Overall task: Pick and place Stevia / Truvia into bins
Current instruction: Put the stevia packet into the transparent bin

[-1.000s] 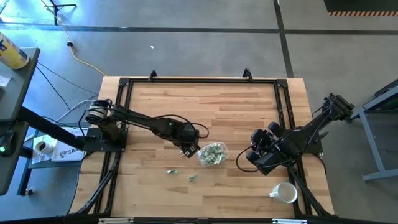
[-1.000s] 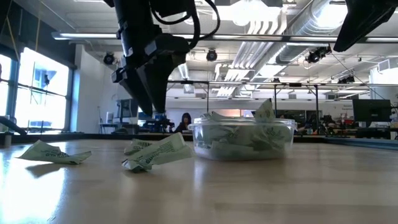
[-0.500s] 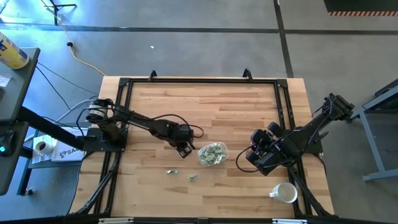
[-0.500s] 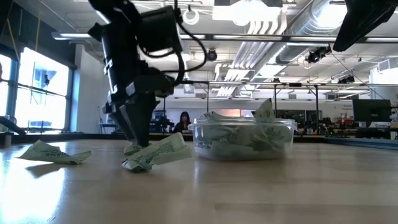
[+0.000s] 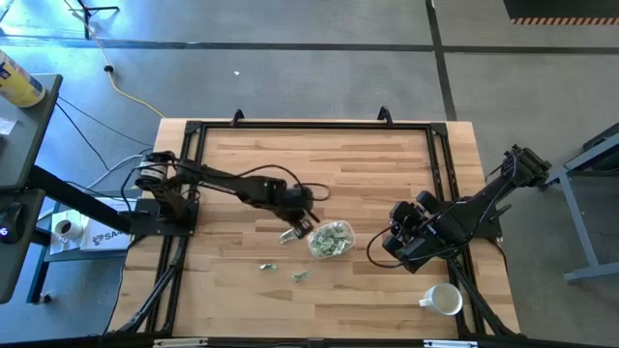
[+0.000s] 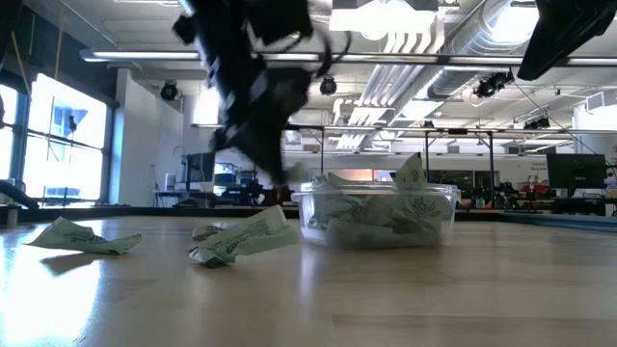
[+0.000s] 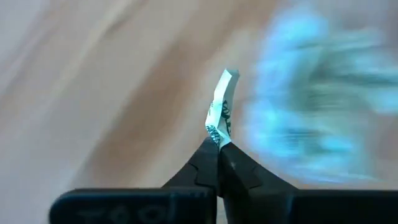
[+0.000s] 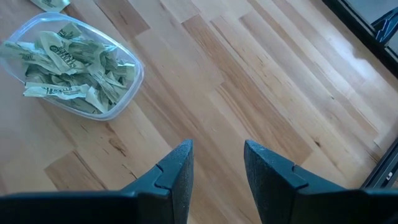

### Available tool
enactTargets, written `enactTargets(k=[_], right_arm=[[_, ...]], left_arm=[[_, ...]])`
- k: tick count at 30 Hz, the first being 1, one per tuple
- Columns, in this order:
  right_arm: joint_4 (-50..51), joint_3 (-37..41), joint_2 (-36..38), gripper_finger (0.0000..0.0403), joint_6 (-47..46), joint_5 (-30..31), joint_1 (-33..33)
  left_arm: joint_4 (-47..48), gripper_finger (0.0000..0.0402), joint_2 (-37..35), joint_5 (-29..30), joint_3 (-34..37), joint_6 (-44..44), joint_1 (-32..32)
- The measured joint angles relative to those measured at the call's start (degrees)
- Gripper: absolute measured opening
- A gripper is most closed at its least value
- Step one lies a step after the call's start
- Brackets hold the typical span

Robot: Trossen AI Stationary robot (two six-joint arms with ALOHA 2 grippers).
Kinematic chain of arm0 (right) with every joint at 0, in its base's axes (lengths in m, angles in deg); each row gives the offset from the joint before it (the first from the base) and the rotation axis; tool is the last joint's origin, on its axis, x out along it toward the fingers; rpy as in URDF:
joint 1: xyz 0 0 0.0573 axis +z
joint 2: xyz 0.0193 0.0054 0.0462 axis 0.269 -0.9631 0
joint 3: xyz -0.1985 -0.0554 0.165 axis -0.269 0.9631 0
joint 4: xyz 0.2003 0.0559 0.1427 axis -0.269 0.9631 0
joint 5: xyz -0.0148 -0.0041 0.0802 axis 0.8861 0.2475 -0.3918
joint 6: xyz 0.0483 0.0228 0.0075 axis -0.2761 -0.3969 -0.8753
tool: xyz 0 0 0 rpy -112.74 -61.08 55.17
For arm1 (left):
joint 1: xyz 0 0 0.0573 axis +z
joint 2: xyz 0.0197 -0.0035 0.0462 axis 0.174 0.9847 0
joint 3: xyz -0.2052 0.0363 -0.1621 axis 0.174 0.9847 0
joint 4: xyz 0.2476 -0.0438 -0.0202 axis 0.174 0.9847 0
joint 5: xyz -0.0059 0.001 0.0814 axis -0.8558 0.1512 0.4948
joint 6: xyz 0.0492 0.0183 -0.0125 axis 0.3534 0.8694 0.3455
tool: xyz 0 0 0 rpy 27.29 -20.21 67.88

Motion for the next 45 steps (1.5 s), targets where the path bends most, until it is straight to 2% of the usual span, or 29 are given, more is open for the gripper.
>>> enactTargets(k=[4, 8, 11, 13, 17, 21, 24, 28, 32, 40, 43, 45], right_arm=[[0.0, 0.0, 0.0, 0.0134, -0.4, -0.6, 0.0], [0.0, 0.0, 0.0, 0.0134, -0.4, -0.6, 0.0], [-0.2, 0.0, 0.0, 0.0134, -0.3, -0.3, 0.0], [-0.2, 0.0, 0.0, 0.0134, -0.2, -0.2, 0.0], [-0.2, 0.0, 0.0, 0.0134, -0.2, -0.7, 0.0], [-0.2, 0.0, 0.0, 0.0134, -0.2, -0.9, 0.0], [-0.2, 0.0, 0.0, 0.0134, -0.1, -0.8, 0.0], [-0.2, 0.0, 0.0, 0.0134, 0.8, 0.0, 0.0], [0.0, 0.0, 0.0, 0.0134, 1.4, 0.8, 0.0], [0.2, 0.0, 0.0, 0.0134, 1.5, 0.3, 0.0], [0.4, 0.0, 0.0, 0.0134, 1.5, 0.1, 0.0], [0.6, 0.0, 0.0, 0.0134, 1.5, -0.3, 0.0]], left_arm=[[-3.8, 0.0024, -0.2, -0.9, -7.3, 6.2, -3.4], [-5.6, 0.0027, 2.5, -3.0, -9.6, 6.0, -3.7], [-9.2, 0.0051, 5.9, -9.1, -9.8, 5.1, -3.6], [-12.8, 0.0075, 7.8, -9.8, -9.9, 3.3, -3.9], [-13.3, 0.0125, 8.5, -9.4, -9.9, -0.8, -4.1], [-6.1, 0.0173, 5.3, -8.3, -10.0, -0.7, -4.0], [5.6, 0.0203, 2.3, -6.0, -10.1, -0.6, -4.1], [18.9, 0.0223, 2.3, -1.1, -9.7, 0.9, -5.0], [18.0, 0.0228, 4.1, -0.9, -7.3, 5.3, -5.4], [10.6, 0.0215, 8.4, -2.1, -2.0, 7.3, -5.2], [9.7, 0.0197, 9.4, -2.4, -1.4, 8.2, -5.2], [10.1, 0.0169, 9.8, -1.9, -1.3, 8.6, -5.2]])
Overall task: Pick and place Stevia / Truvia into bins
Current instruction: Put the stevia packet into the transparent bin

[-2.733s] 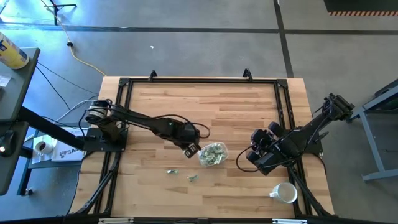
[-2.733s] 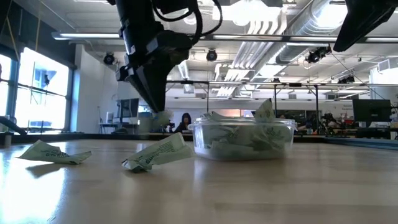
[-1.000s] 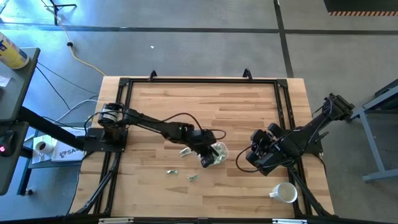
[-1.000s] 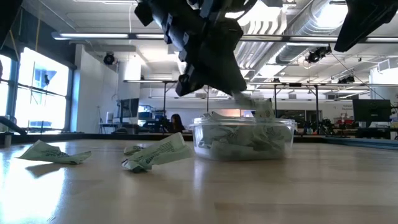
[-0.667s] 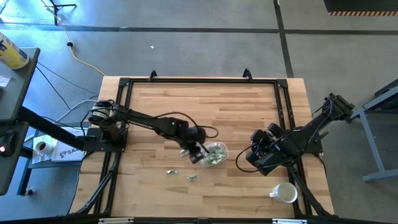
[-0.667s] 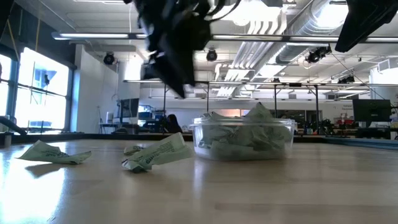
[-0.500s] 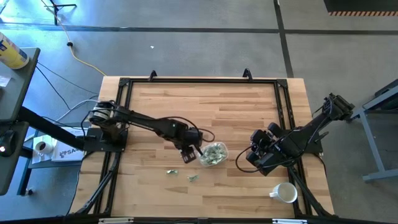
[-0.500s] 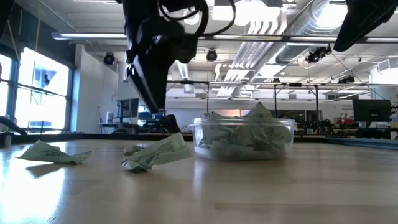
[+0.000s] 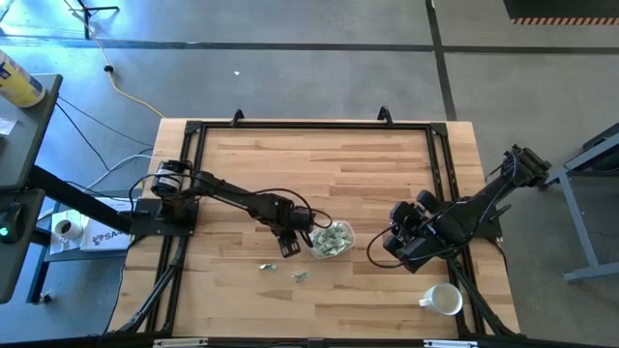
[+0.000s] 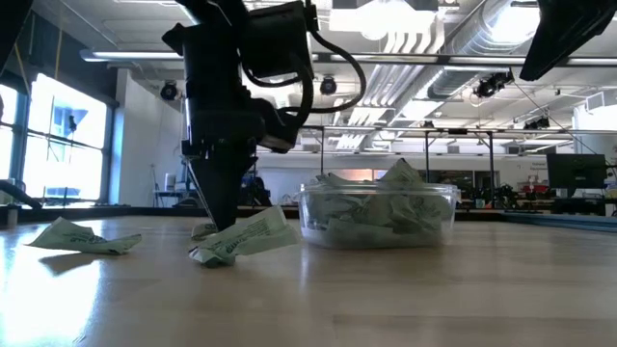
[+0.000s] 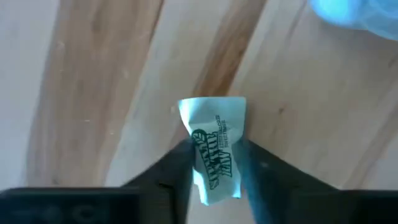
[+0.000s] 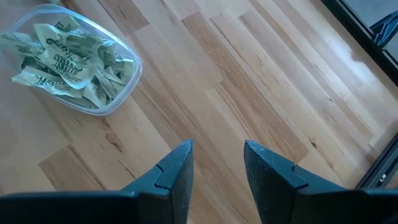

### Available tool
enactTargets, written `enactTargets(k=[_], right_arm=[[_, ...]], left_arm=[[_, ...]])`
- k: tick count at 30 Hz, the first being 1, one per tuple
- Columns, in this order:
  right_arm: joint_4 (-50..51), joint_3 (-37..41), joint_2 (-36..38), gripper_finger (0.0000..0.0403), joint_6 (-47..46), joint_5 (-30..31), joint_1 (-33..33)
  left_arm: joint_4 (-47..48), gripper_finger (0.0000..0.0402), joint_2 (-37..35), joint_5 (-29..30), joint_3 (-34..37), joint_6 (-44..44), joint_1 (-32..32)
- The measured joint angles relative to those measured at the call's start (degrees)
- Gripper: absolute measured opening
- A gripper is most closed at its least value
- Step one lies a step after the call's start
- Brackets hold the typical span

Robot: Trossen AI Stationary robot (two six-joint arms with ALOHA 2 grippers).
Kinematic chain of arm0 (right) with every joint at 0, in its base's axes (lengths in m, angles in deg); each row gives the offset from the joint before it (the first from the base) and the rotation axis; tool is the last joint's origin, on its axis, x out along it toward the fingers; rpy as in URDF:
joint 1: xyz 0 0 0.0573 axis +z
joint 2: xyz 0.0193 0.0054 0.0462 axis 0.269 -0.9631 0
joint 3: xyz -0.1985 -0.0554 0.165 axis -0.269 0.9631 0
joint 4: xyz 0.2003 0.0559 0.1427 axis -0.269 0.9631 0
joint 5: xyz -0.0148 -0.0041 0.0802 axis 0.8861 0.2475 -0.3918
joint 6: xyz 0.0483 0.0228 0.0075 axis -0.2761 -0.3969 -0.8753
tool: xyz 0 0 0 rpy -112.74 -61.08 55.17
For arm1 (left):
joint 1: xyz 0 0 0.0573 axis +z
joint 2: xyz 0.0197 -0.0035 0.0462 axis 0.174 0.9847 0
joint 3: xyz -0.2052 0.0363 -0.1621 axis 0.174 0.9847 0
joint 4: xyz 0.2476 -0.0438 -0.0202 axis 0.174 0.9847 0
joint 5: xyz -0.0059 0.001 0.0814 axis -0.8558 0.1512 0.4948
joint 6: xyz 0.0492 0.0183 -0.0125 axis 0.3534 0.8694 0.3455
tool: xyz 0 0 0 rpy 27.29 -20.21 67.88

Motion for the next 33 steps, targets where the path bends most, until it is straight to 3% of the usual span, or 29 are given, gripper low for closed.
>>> enactTargets(k=[6, 7, 13, 16, 20, 22, 25, 31, 33], right_arm=[[1.1, 0.0, 0.0, 0.0134, 0.0, -2.0, 0.0], [1.3, 0.0, 0.0, 0.0134, 0.0, -2.2, 0.0], [1.8, 0.0, 0.0, 0.0134, -0.3, -3.2, 0.0], [1.8, 0.0, 0.0, 0.0134, -0.4, -3.4, 0.0], [1.8, 0.0, 0.0, 0.0134, -0.5, -3.6, 0.0], [1.8, 0.0, 0.0, 0.0134, -0.5, -3.7, 0.0], [1.8, 0.0, 0.0, 0.0134, -0.6, -3.8, 0.1], [2.2, 0.0, 0.0, 0.0134, -0.3, -3.1, 0.0], [2.3, 0.0, 0.0, 0.0134, -0.2, -3.2, 0.0]], left_arm=[[1.5, 0.0031, 0.4, 3.8, -2.6, 3.4, 0.7], [1.4, 0.0023, 0.6, 4.1, -3.8, 4.0, 0.9], [3.2, 0.0052, -0.3, 4.2, -16.5, 5.2, 2.8], [-0.2, 0.0037, -0.6, 3.3, -23.2, 8.4, 2.5], [-4.9, 0.0023, 0.5, 0.7, -26.0, 10.2, 2.6], [-2.9, 0.0023, 1.4, -0.5, -25.7, 9.7, 2.7], [-3.4, 0.0057, 3.9, -1.8, -25.7, 7.7, 2.3], [-2.1, 0.0203, 6.0, -4.6, -25.7, 4.3, 0.9], [4.2, 0.0241, 4.3, -4.8, -25.8, 3.3, 0.9]])
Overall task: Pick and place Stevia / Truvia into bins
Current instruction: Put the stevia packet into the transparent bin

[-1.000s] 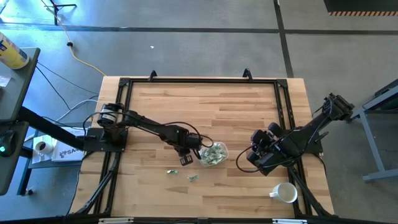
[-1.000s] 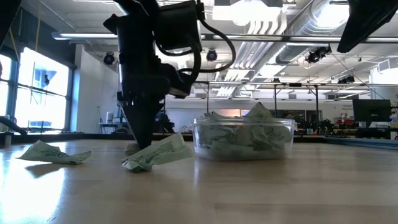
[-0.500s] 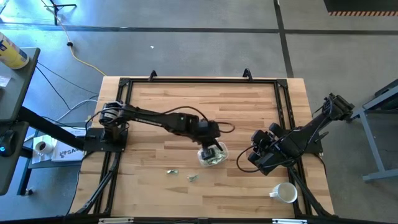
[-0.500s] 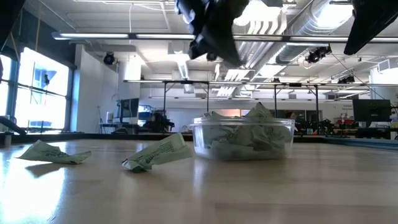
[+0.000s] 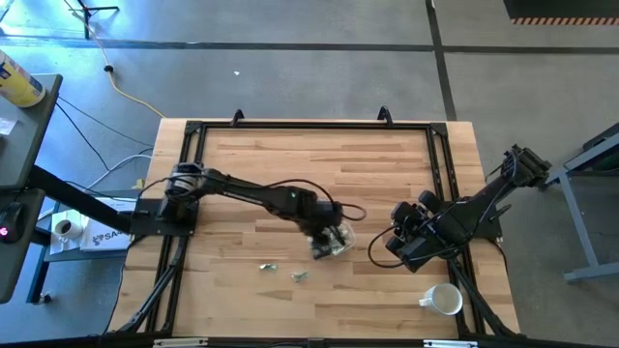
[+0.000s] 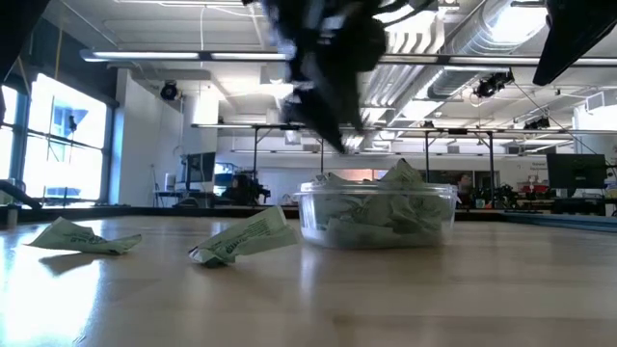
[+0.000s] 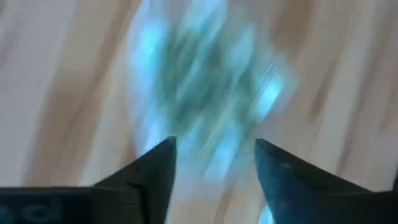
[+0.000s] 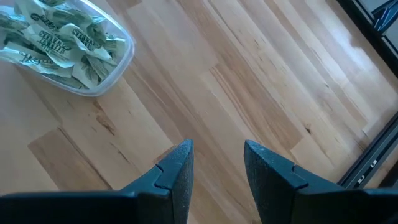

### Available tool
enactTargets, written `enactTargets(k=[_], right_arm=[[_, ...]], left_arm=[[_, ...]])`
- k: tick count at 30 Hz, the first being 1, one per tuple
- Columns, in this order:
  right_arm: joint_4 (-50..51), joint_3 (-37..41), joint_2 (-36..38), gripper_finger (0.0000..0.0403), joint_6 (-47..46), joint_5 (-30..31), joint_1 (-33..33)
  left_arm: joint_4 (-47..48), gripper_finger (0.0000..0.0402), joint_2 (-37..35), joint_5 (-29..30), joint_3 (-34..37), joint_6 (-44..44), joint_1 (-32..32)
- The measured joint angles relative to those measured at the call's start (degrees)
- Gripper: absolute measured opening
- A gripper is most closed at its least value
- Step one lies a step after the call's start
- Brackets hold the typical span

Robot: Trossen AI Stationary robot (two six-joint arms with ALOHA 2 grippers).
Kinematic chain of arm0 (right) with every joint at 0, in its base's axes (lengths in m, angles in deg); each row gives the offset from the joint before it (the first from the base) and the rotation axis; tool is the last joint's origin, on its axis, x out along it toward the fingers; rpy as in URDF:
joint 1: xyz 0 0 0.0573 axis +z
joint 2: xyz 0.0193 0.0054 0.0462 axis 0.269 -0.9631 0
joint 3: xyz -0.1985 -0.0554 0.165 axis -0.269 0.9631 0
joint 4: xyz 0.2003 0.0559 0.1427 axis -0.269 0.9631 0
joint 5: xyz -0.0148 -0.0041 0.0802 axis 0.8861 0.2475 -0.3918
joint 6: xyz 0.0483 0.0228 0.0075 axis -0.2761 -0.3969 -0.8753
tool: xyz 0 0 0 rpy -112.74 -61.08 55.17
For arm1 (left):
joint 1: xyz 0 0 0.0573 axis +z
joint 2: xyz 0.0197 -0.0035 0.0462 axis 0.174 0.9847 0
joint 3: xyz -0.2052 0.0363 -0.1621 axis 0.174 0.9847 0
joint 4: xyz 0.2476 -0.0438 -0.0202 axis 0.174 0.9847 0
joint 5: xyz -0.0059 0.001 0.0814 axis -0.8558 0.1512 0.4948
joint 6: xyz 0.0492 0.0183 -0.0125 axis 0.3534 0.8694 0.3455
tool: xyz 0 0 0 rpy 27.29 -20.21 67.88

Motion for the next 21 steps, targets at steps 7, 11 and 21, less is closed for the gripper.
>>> enactTargets(k=[7, 11, 21], right_arm=[[-0.1, 0.0, 0.0, 0.0134, 2.4, 3.8, -0.1], [-0.6, 0.0, 0.0, 0.0134, 4.9, 7.6, -1.6], [-3.5, 0.0, 0.0, 0.0134, 6.9, 9.1, -5.4]], left_arm=[[29.7, 0.0296, -7.5, 5.9, 0.4, 1.8, -3.8], [21.5, 0.0289, -9.3, 2.5, 4.2, 7.1, -8.5], [9.2, 0.0282, -9.2, 0.0, 22.5, 1.7, -15.4]])
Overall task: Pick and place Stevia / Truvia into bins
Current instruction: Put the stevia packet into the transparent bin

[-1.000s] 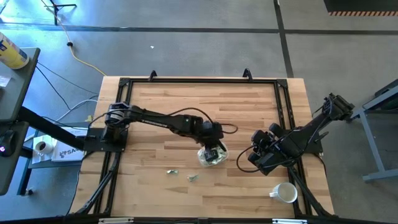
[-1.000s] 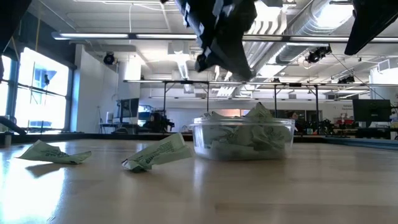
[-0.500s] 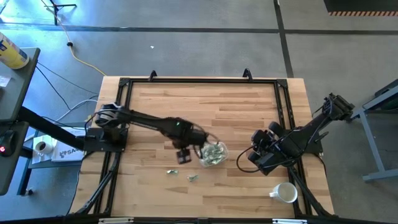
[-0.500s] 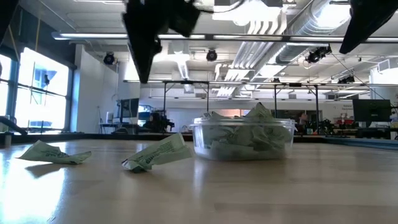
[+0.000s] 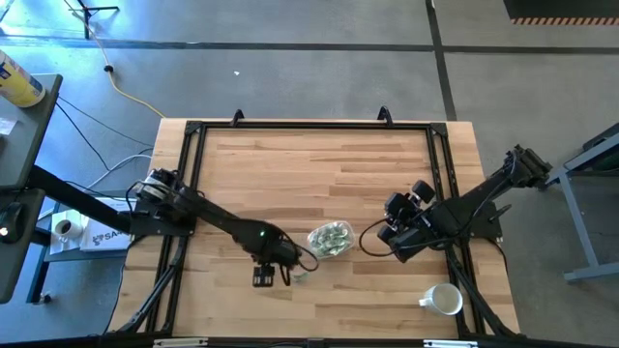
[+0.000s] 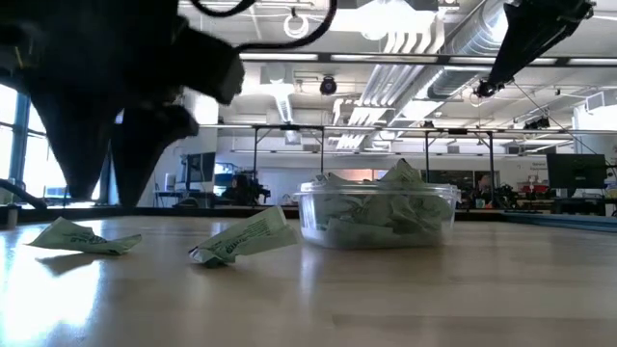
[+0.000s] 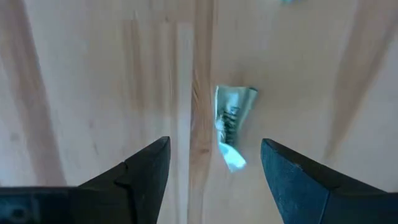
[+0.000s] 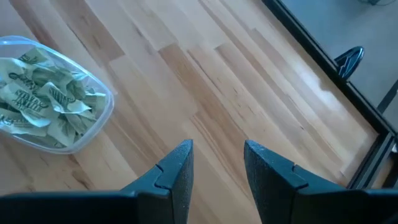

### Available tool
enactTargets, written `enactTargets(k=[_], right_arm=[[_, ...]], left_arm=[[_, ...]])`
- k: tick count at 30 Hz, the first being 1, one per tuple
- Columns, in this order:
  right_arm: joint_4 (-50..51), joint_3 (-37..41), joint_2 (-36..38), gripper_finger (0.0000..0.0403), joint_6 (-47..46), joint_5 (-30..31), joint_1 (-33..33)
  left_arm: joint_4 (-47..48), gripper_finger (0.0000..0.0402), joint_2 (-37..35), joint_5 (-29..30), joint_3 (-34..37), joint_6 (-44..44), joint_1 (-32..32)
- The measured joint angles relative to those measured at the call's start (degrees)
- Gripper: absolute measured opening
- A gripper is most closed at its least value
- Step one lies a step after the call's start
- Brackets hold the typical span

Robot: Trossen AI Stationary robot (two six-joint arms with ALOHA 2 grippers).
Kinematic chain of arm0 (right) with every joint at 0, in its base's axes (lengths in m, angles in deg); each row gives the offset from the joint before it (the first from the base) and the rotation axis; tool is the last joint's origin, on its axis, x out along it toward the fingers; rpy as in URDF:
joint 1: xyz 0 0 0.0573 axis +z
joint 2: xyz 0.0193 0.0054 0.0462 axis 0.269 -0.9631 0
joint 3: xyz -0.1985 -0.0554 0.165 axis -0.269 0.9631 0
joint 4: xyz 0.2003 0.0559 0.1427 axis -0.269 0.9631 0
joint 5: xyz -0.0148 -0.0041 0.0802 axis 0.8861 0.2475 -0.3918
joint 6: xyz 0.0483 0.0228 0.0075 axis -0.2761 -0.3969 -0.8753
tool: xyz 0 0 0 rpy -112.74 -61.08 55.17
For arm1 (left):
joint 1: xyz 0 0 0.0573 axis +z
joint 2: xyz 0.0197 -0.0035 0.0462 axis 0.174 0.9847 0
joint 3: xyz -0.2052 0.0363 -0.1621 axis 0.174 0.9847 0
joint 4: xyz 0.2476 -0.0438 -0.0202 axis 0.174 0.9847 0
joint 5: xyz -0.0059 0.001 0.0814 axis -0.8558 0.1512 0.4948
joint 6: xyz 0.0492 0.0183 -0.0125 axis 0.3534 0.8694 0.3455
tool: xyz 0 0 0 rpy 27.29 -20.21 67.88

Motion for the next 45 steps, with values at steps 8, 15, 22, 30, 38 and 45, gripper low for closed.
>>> enactTargets(k=[8, 15, 22, 30, 38, 45], right_arm=[[0.0, 0.0, 0.0, 0.0134, 2.3, 0.4, -1.4], [0.8, 0.0, 0.0, 0.0134, 2.3, 0.6, -1.4], [1.5, 0.0, 0.0, 0.0134, 1.8, 1.2, -1.0], [1.5, 0.0, 0.0, 0.0134, -2.9, 1.1, 3.0], [1.4, 0.0, 0.0, 0.0134, -6.7, -2.1, 4.4], [1.0, 0.0, 0.0, 0.0134, -7.4, -3.2, 4.4]], left_arm=[[-13.1, 0.0273, -0.3, -2.0, 8.2, -5.3, -1.9], [-15.0, 0.0154, -0.5, 7.4, 11.6, -8.0, -2.2], [-14.3, 0.0022, -0.3, 17.3, 10.9, -2.3, 1.3], [-8.4, 0.0024, -1.0, 22.1, -2.6, 2.3, 14.5], [-21.6, 0.0045, 2.5, 6.1, -14.7, 16.4, 19.2], [-22.8, 0.0060, 8.0, -8.8, -15.7, 9.9, 18.6]])
